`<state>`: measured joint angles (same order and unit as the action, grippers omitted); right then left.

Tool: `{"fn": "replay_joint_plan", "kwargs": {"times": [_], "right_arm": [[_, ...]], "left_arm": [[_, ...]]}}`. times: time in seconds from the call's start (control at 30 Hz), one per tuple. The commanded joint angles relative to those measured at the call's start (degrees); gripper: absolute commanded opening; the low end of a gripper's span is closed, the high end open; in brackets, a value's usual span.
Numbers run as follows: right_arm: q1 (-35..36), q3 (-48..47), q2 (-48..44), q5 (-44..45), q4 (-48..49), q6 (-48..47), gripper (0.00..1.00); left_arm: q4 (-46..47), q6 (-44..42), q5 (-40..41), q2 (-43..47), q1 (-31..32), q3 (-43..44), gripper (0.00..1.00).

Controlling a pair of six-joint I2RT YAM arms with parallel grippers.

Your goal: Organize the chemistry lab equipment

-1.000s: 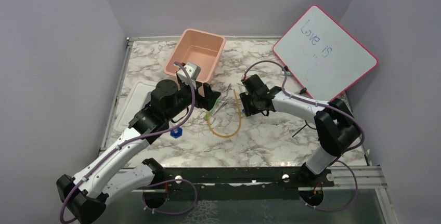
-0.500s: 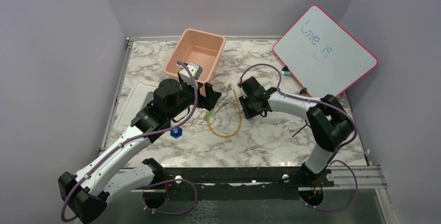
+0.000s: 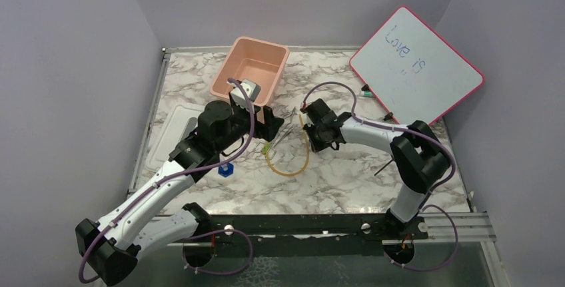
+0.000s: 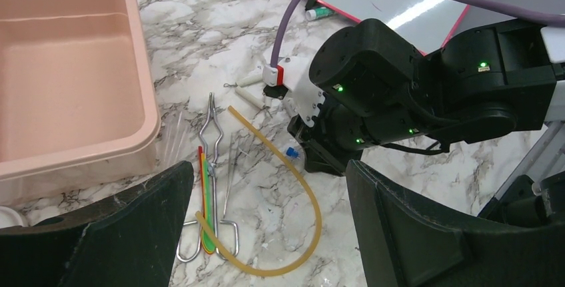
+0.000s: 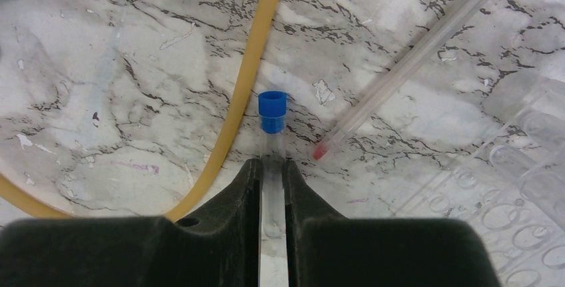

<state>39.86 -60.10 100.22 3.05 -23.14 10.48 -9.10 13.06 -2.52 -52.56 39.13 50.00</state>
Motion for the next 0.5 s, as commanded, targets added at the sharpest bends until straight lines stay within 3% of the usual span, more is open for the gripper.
{"fn": "replay_joint_plan", "kwargs": {"times": [0.0,0.23,0.47], "right_arm": [[0.57,1.11,-4.39,-1.51,4.25,0.9,0.13],[0.57,8.11,-19.81,-4.13,19.97,6.11,0.12],[0.58,14.59,-31.43,-9.25,38.33,17.19,0.13]], "left_arm": [[2.34,0.72,-1.59,-0.22,0.24,-1.02,0.87],[4.87,1.85,-5.42,-0.88,0.2,-1.17,0.87],[9.58,8.1,-11.5,-2.06,0.23,-1.27,0.91]]}}
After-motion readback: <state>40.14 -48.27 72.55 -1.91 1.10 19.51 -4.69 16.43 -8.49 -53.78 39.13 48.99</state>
